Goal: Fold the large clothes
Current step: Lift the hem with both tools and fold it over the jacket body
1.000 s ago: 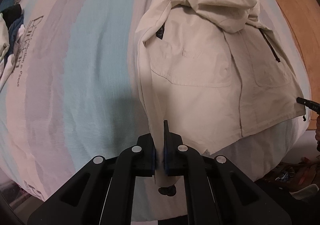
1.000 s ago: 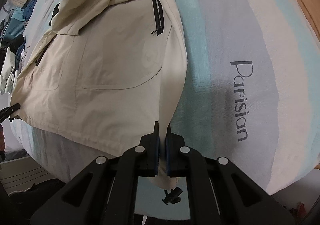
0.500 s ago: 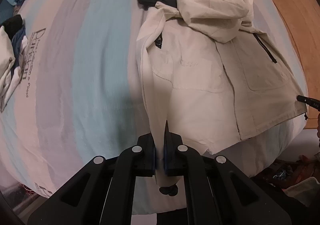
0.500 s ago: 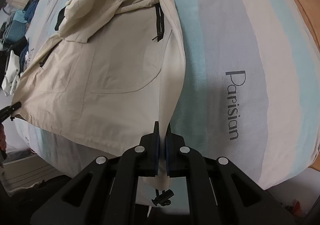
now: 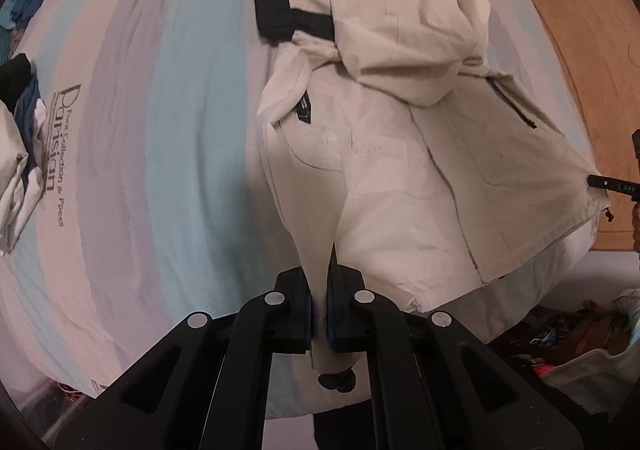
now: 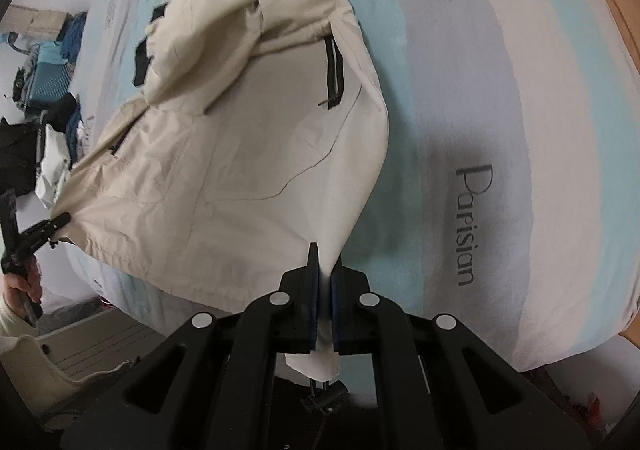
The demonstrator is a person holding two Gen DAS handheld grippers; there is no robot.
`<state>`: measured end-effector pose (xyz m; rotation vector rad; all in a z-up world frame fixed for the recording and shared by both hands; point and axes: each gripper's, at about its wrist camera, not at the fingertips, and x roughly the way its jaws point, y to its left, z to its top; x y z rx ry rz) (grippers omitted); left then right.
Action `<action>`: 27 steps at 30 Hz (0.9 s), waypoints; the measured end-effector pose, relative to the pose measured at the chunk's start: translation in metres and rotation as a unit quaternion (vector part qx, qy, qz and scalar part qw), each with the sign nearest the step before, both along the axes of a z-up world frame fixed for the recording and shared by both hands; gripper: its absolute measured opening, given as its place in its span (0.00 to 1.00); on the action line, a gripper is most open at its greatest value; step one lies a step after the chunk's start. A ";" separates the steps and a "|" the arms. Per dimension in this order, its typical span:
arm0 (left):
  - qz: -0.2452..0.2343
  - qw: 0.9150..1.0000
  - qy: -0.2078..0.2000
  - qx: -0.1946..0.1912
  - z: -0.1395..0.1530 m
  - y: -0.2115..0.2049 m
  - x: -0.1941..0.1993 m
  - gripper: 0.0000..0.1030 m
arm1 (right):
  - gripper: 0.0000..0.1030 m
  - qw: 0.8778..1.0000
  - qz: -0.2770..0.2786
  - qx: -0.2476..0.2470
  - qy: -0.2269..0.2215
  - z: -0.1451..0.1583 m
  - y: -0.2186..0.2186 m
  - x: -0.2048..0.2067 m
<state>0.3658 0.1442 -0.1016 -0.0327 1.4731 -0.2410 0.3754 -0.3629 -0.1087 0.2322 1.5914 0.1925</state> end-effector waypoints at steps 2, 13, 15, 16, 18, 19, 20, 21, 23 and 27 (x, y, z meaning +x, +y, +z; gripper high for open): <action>0.001 1.000 -0.002 -0.005 0.007 0.001 0.006 0.03 | 0.03 1.000 -0.001 0.008 0.001 0.008 -0.001 0.007; 0.041 0.998 0.024 -0.040 0.021 0.023 0.050 0.03 | 0.03 0.999 -0.017 0.040 0.010 0.032 -0.014 0.059; 0.047 0.997 0.029 -0.046 0.022 0.025 0.059 0.03 | 0.03 0.999 -0.013 0.040 0.006 0.034 -0.015 0.070; 0.050 0.997 0.030 -0.047 0.021 0.027 0.065 0.03 | 0.03 0.999 -0.011 0.038 0.005 0.035 -0.015 0.076; 0.051 0.997 0.029 -0.044 0.020 0.029 0.074 0.03 | 0.03 0.999 -0.005 0.035 0.002 0.035 -0.013 0.087; 0.052 0.997 0.028 -0.046 0.020 0.029 0.082 0.03 | 0.03 0.999 -0.001 0.033 0.000 0.035 -0.012 0.092; 0.053 0.997 0.028 -0.046 0.021 0.029 0.086 0.03 | 0.03 1.000 0.000 0.031 0.000 0.033 -0.012 0.099; 0.050 0.997 0.026 -0.045 0.021 0.028 0.091 0.03 | 0.03 0.999 -0.001 0.034 0.003 0.031 -0.013 0.104; 0.045 0.998 0.023 -0.041 0.021 0.026 0.102 0.03 | 0.03 0.999 -0.003 0.037 0.007 0.028 -0.014 0.112; 0.057 0.996 0.030 -0.054 0.022 0.029 0.123 0.03 | 0.03 0.999 -0.013 0.049 0.016 0.022 -0.018 0.131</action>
